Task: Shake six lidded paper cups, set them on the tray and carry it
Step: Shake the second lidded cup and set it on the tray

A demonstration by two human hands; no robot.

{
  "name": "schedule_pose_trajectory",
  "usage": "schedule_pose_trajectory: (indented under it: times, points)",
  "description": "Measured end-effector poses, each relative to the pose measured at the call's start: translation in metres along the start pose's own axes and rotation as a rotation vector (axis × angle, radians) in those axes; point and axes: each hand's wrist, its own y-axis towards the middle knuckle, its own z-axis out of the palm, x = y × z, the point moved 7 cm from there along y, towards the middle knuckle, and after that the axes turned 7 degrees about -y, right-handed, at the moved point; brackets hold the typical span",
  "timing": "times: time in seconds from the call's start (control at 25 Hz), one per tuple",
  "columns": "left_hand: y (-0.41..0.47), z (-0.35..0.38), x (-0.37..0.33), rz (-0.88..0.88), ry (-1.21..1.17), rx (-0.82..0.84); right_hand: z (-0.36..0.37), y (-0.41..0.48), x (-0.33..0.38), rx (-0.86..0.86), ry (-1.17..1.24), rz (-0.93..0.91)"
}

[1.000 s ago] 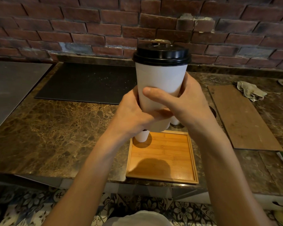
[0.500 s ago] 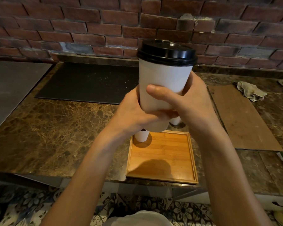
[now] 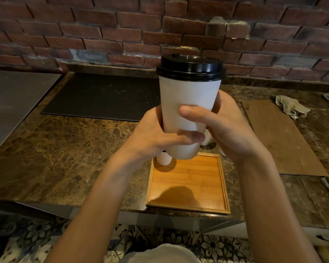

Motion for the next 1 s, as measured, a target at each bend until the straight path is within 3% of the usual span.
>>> schedule_pose_trajectory:
  times: [0.24, 0.52, 0.8, 1.0]
  points:
    - [0.003, -0.010, 0.003, -0.001, 0.088, -0.187, -0.003, 0.003, 0.002, -0.163, -0.127, 0.027]
    - [0.005, -0.010, 0.002, 0.011, 0.104, -0.211, -0.001, -0.002, 0.002, -0.386, -0.303, 0.038]
    - [0.006, -0.011, 0.000, 0.018, 0.100, -0.171, -0.006, 0.002, 0.005, -0.258, -0.158, 0.005]
    - [0.006, -0.003, -0.005, 0.025, 0.044, -0.055, -0.005, 0.003, 0.005, -0.114, -0.029, -0.045]
